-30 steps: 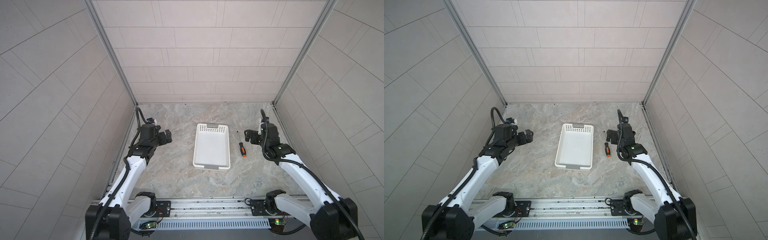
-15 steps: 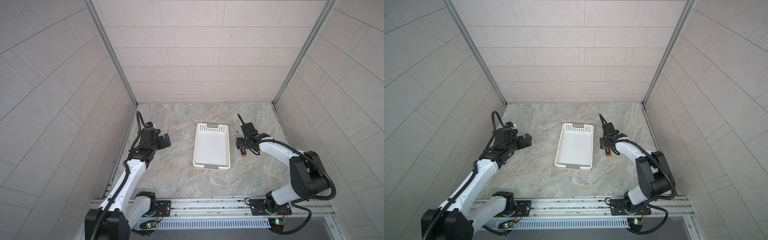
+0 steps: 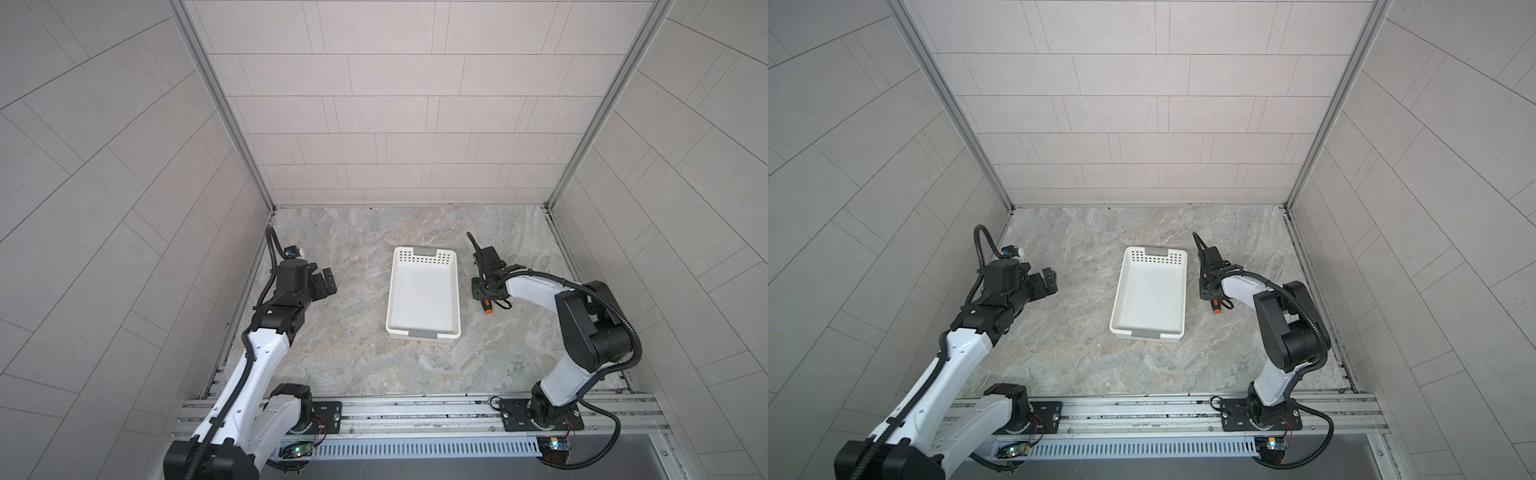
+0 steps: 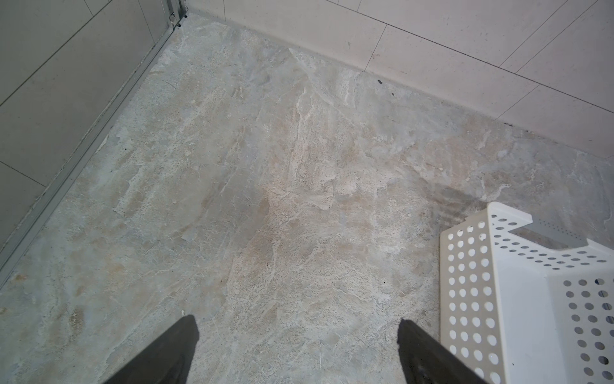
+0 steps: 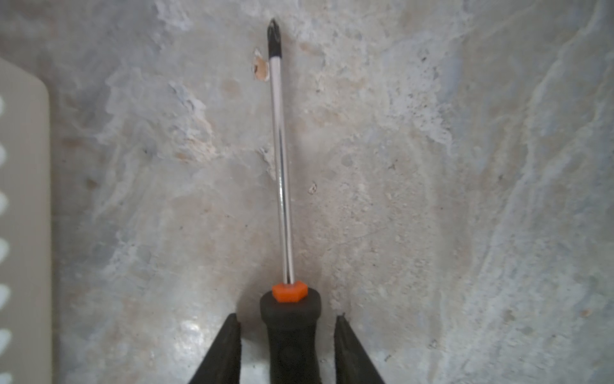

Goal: Put the screwdriver in the bin
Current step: Pick up the screwdriver from the middle-right of the table.

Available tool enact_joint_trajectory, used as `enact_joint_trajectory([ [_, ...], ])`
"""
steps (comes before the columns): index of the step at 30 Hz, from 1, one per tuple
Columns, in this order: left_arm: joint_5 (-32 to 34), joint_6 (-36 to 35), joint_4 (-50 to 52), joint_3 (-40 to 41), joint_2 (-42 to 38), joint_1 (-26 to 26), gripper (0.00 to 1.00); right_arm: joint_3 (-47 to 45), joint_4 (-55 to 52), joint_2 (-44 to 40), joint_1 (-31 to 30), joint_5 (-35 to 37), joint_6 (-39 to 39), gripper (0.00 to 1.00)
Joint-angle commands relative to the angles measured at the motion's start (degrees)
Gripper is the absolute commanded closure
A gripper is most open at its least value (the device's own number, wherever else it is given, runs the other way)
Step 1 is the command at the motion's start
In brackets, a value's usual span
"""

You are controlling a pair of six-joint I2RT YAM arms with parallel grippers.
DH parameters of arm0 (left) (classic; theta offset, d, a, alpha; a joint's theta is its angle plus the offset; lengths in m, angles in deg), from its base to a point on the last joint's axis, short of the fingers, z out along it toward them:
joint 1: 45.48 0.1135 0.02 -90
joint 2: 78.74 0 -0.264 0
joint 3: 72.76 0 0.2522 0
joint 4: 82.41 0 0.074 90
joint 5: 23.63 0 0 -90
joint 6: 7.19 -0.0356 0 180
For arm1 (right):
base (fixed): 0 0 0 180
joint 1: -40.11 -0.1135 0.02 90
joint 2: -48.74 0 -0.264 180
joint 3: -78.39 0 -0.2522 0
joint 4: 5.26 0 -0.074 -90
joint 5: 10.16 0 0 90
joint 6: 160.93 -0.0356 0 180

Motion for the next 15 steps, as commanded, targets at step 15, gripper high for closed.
enact_joint_trajectory([
  [15,1.82,0.95,0.77,0.81,-0.57,-0.19,0.00,-3.37,-2.14,-5.84,0.37,0.89,-0.87,1.00],
])
